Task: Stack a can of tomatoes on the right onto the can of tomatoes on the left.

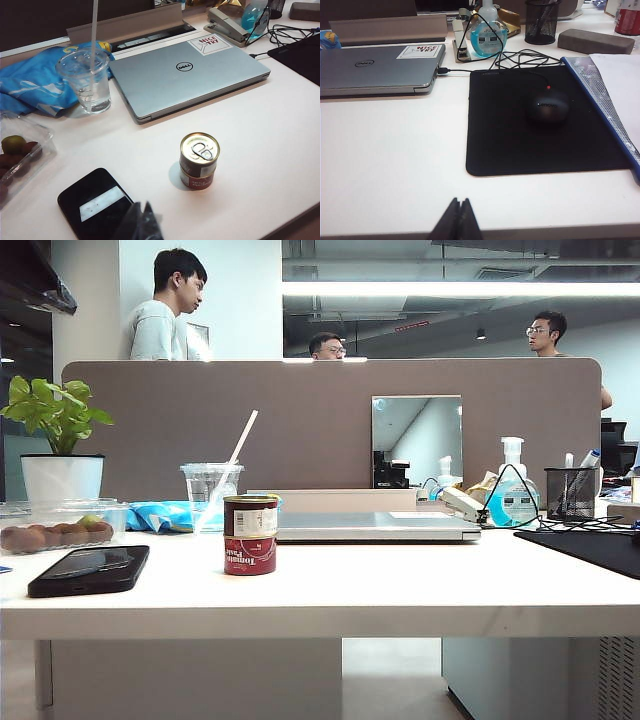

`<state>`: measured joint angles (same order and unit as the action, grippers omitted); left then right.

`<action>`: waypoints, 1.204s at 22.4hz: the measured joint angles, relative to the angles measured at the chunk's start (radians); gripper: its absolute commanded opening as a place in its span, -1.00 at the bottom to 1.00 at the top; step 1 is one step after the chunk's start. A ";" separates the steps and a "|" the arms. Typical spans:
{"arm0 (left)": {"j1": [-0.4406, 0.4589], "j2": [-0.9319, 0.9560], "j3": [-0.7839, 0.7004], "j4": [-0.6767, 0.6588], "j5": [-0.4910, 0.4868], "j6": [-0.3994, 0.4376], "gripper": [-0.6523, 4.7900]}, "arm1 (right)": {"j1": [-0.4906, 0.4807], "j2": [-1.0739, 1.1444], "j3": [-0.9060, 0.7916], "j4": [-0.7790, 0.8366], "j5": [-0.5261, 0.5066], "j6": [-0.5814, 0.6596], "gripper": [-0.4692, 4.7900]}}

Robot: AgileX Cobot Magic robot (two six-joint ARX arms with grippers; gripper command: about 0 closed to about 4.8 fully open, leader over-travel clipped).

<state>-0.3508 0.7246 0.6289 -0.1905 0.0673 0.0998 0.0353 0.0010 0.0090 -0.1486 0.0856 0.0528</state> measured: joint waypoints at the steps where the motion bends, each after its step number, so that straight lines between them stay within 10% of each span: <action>1: 0.000 0.000 0.000 0.000 0.000 0.000 -0.78 | 0.000 0.000 0.000 0.000 0.000 0.000 -0.82; 5: 0.043 -0.034 -0.006 -0.026 -0.068 0.065 -0.78 | 0.000 0.000 0.000 0.000 0.000 0.000 -0.82; 13: 0.278 -0.517 -0.453 0.156 -0.026 -0.153 -0.78 | 0.000 0.000 0.000 0.000 0.000 0.000 -0.82; 27: 0.308 -0.658 -0.625 0.118 -0.026 -0.159 -0.78 | 0.000 0.000 0.000 0.000 0.000 0.000 -0.82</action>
<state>-0.0429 0.0666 0.0036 -0.0723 0.0410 -0.0589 0.0353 0.0010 0.0090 -0.1490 0.0856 0.0528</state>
